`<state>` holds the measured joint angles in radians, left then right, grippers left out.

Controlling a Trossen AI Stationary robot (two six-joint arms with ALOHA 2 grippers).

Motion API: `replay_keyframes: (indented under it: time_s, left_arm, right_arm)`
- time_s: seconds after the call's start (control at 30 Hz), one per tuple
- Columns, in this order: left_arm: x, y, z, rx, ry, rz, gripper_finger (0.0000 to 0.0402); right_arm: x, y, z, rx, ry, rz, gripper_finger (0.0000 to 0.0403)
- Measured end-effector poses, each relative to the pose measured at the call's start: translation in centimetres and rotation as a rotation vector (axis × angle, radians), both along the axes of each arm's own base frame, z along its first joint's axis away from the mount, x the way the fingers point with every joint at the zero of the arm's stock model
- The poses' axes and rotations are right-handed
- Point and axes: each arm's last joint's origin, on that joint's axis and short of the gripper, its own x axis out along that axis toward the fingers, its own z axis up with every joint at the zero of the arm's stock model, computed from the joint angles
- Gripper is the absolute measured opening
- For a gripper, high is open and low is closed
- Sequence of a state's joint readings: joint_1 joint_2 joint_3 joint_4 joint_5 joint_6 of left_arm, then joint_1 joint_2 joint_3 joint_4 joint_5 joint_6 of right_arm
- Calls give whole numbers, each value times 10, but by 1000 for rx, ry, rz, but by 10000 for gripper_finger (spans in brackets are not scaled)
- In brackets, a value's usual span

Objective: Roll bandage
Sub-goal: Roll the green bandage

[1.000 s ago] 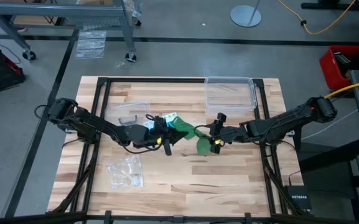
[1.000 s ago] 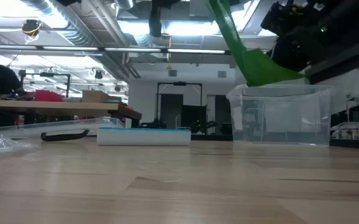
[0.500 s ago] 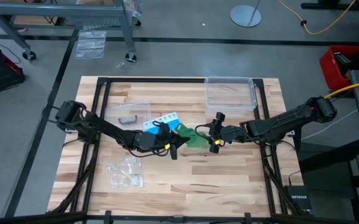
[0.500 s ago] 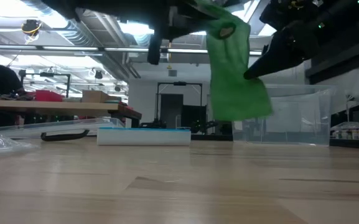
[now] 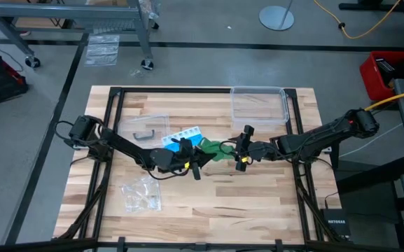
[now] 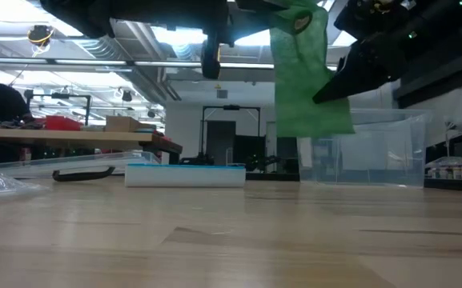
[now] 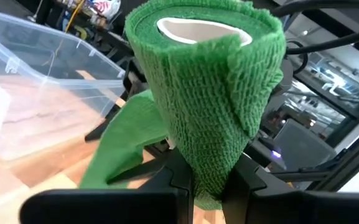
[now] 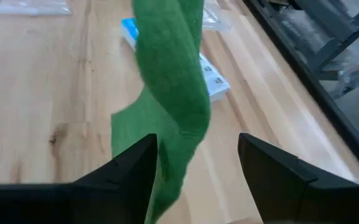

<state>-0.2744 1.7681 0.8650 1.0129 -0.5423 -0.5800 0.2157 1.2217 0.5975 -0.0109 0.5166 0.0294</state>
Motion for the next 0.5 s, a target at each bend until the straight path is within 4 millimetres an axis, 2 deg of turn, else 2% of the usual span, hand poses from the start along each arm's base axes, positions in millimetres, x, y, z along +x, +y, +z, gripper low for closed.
replay_keyframes:
  time_s: [0.17, 0.37, 0.5]
  left_arm:
    - [-1, -6, -1, -58, -10, -24, 34]
    - [-2, -6, 5, -78, -71, -25, 34]
    - [-3, -6, 11, -95, -137, -26, 34]
  right_arm:
    - [-1, -2, 1, -75, 5, -43, 230]
    - [0, -1, -1, -41, 13, -1, 229]
    - [0, -1, -3, -48, 28, -5, 210]
